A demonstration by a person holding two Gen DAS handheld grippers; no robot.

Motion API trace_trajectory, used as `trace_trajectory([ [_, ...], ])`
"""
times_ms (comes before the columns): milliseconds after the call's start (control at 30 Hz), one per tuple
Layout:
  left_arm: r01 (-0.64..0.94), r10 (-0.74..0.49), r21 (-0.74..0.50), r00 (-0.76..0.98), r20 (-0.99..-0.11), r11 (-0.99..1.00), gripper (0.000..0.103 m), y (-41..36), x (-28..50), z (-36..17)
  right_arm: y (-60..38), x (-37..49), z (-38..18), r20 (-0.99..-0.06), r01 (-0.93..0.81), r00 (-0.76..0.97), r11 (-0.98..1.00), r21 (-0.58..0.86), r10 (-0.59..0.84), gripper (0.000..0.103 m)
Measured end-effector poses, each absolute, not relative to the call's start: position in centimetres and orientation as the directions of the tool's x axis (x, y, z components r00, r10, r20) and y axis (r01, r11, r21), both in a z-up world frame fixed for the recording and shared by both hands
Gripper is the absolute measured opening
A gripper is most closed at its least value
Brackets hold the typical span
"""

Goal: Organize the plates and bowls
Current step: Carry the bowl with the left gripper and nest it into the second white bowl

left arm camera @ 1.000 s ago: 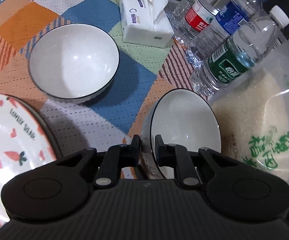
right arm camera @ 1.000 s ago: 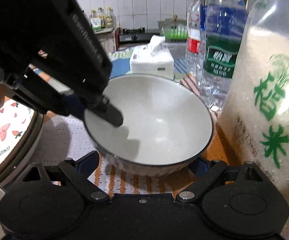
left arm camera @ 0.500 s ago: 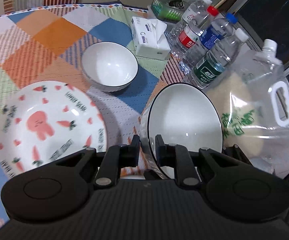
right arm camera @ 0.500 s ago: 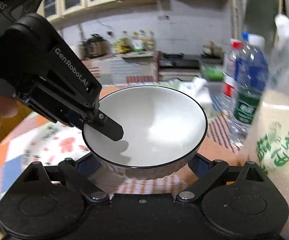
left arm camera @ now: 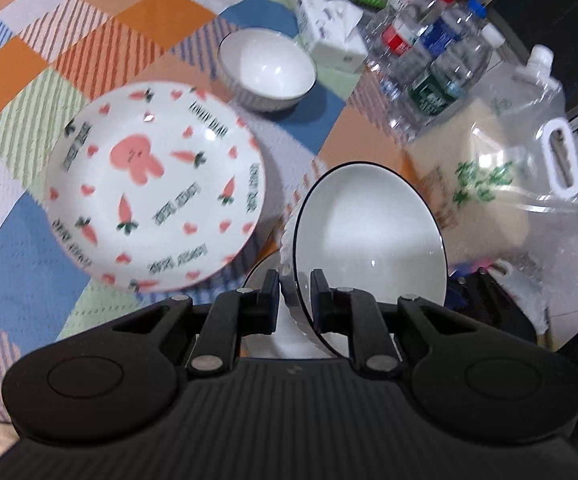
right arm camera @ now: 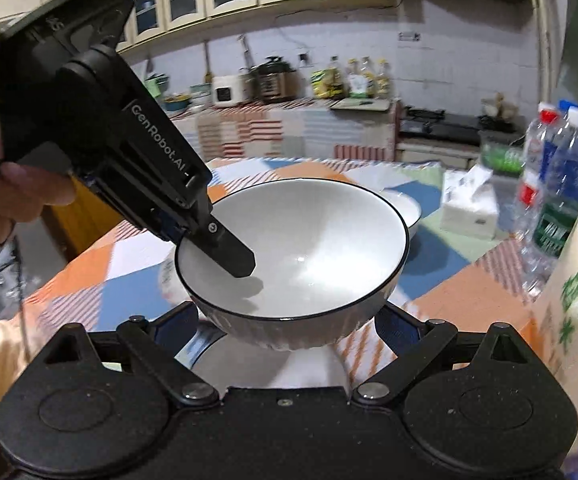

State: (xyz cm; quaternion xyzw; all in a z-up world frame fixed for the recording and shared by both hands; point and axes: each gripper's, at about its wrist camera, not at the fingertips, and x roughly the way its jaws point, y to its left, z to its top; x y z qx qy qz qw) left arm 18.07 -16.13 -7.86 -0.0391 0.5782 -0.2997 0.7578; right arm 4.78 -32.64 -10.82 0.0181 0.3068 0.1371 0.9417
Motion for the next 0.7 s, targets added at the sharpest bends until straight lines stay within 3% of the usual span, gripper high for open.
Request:
trace_trajectory([
  [700,0.407,-0.402,-0.333,0.095,-0.911,0.851,0.015,-16.5,16.5,-12.2,-31.8,2.3,-13.7,-0.648,-0.25,0.705,0.956,0.153,0.288,0.098],
])
